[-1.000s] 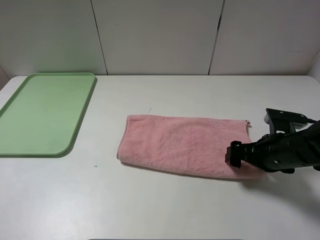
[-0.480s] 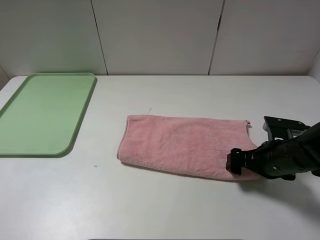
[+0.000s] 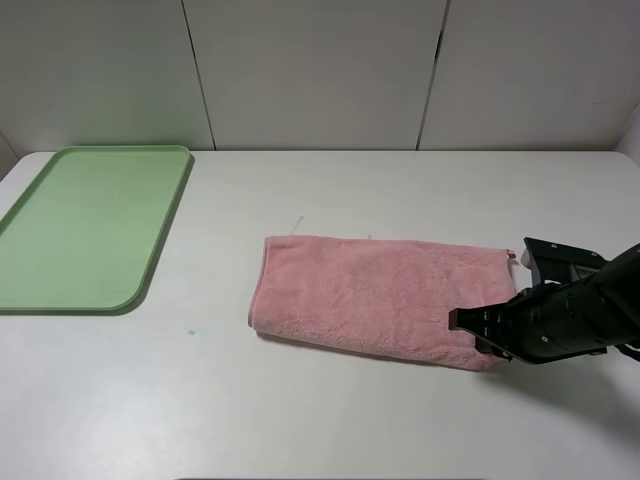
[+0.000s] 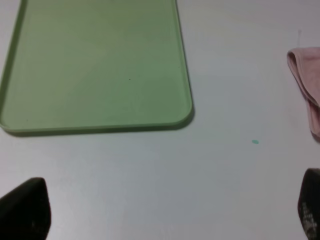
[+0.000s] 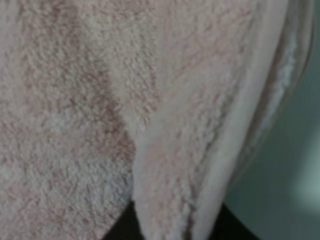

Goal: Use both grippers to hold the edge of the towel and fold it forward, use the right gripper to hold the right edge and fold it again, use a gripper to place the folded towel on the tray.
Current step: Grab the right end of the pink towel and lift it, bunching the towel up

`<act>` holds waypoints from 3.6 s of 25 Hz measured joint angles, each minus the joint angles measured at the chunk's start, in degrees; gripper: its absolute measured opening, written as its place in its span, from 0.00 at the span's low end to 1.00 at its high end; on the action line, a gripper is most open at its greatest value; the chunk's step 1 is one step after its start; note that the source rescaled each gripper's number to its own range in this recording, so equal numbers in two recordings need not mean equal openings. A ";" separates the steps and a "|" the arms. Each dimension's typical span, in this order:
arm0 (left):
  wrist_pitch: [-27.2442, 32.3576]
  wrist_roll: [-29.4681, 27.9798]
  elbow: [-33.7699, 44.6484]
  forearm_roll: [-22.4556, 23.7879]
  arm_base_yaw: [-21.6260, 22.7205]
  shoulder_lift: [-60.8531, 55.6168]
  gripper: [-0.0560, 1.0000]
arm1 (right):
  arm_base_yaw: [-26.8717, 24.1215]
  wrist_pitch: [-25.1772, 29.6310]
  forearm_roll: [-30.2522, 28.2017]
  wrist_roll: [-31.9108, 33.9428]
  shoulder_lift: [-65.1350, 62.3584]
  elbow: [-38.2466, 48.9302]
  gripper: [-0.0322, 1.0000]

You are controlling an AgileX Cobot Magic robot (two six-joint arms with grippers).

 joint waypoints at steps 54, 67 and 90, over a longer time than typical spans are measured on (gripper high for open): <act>0.00 0.00 0.00 0.00 0.00 0.00 1.00 | -15.62 19.85 -33.26 20.29 -11.14 -5.52 0.13; 0.00 0.00 0.00 0.00 0.00 0.00 1.00 | -19.49 41.44 -65.28 42.82 -20.37 -18.03 0.13; 0.00 0.00 0.00 0.00 0.00 0.00 1.00 | 1.35 49.03 -81.16 59.73 -20.37 -20.69 0.13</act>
